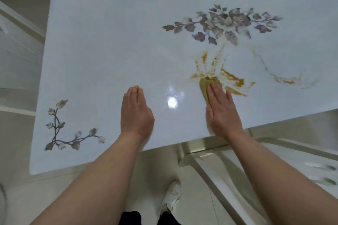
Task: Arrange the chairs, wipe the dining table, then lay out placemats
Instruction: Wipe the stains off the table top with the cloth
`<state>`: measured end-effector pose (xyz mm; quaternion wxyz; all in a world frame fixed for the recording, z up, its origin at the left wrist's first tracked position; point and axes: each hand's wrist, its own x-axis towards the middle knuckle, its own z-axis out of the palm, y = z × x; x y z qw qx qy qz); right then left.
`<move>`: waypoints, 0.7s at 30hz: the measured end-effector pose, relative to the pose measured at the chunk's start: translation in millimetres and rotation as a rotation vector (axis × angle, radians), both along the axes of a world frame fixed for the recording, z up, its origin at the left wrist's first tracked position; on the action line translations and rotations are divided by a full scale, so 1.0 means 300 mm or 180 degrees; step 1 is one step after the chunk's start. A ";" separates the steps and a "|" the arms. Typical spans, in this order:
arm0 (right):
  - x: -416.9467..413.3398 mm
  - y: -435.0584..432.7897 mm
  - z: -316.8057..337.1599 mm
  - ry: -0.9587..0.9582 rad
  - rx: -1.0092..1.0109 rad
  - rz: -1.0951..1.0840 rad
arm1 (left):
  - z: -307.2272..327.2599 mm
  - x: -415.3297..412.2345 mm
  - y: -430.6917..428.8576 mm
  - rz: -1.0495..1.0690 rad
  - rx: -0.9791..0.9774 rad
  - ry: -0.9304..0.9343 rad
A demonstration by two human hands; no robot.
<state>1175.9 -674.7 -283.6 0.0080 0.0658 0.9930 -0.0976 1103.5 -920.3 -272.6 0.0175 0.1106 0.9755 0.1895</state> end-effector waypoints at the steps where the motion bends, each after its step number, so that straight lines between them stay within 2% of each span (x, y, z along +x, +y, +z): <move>1: 0.008 0.048 -0.001 -0.0003 0.0006 -0.0113 | 0.003 0.001 0.034 -0.0039 0.0047 0.0019; 4: 0.004 0.137 -0.003 0.0000 0.0049 -0.0416 | 0.000 -0.008 0.131 -0.0168 0.0137 0.0065; 8: -0.029 0.080 -0.004 0.0077 -0.0037 -0.0677 | -0.014 -0.056 0.218 -0.0187 0.0190 0.0111; 10: -0.044 0.005 -0.003 0.0152 -0.0142 -0.0444 | -0.024 -0.081 0.243 -0.0139 0.0242 0.0071; 16: -0.158 -0.134 -0.011 0.0184 -0.0435 0.0858 | -0.059 -0.092 0.252 -0.0110 0.0267 0.0140; 18: -0.232 -0.124 -0.008 0.0188 -0.0371 0.1029 | -0.059 -0.089 0.254 -0.0087 0.0257 0.0158; 21: -0.336 -0.062 -0.006 0.0104 -0.0140 0.0861 | -0.060 -0.089 0.256 -0.0046 0.0307 0.0223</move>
